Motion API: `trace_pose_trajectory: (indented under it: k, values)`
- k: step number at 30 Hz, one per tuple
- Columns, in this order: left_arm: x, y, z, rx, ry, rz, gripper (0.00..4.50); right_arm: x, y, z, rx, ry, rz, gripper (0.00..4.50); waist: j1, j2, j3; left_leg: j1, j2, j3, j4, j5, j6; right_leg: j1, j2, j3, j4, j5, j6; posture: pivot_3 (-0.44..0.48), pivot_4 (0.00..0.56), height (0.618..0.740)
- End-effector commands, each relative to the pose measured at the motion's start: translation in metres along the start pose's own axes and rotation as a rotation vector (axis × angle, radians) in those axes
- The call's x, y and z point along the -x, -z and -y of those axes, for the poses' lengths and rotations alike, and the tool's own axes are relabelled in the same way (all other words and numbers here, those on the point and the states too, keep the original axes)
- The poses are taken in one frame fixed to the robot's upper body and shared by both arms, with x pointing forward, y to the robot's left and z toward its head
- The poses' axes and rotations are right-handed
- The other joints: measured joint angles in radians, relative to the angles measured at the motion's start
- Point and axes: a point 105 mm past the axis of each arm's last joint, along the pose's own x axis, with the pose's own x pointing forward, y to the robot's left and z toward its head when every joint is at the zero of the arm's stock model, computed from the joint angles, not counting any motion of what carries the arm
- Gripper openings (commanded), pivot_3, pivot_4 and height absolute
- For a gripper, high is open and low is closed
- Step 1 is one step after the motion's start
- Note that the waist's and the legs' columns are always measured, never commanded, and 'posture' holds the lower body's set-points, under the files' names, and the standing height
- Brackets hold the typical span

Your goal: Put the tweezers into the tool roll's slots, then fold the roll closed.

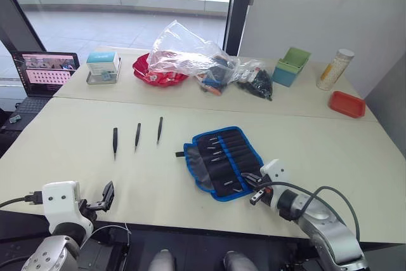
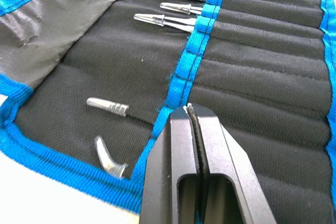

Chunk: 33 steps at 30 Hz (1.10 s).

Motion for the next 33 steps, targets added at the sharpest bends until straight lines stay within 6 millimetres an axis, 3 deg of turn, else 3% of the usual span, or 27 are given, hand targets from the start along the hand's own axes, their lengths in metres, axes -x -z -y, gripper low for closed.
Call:
trace_pose_trajectory:
  k: [1,11,16,25,30,33]
  values:
    - [0.004,-0.005,0.005,-0.018,0.011,0.033,4.49,0.004,0.029,-0.006,-0.060,-0.018,-0.110,0.00,-0.003,0.000,0.000,0.000,0.000,0.001,0.000,0.000,0.000,0.000,0.000,0.001,0.000,0.000,0.000,0.000,0.150,0.723]
    - [-0.027,0.011,-0.006,0.024,0.003,0.025,4.49,0.002,0.027,-0.007,-0.062,-0.012,-0.102,0.00,0.002,0.000,0.000,0.000,0.000,0.000,0.000,-0.001,-0.001,0.000,0.000,0.000,-0.001,0.000,0.000,0.000,0.150,0.723]
    - [-0.066,0.020,-0.010,0.035,0.009,0.003,4.49,0.000,0.026,-0.011,-0.066,-0.013,-0.097,0.00,0.004,0.001,-0.001,0.003,0.000,0.000,0.000,0.000,-0.001,0.001,0.001,0.000,0.002,0.000,0.000,0.000,0.150,0.723]
    - [-0.108,0.022,0.009,0.021,0.077,-0.061,4.49,-0.002,0.024,-0.013,-0.073,-0.005,-0.087,0.00,0.008,0.015,-0.009,0.006,0.000,0.000,0.000,0.000,-0.001,0.002,0.001,0.000,0.005,0.000,0.000,0.000,0.150,0.723]
    - [-0.125,0.024,0.030,0.070,0.138,-0.110,4.49,-0.001,0.024,-0.015,-0.072,-0.002,-0.088,0.00,0.012,0.021,-0.013,0.007,0.000,0.000,0.000,0.000,-0.001,0.003,0.001,0.000,0.005,0.000,0.001,0.000,0.150,0.723]
    - [-0.129,0.021,0.045,0.089,0.169,-0.111,3.68,-0.001,0.023,-0.014,-0.071,0.001,-0.088,0.00,0.015,0.022,-0.013,0.007,-0.001,0.000,0.000,0.000,-0.001,0.003,0.001,0.001,0.005,0.000,0.001,0.000,0.150,0.723]
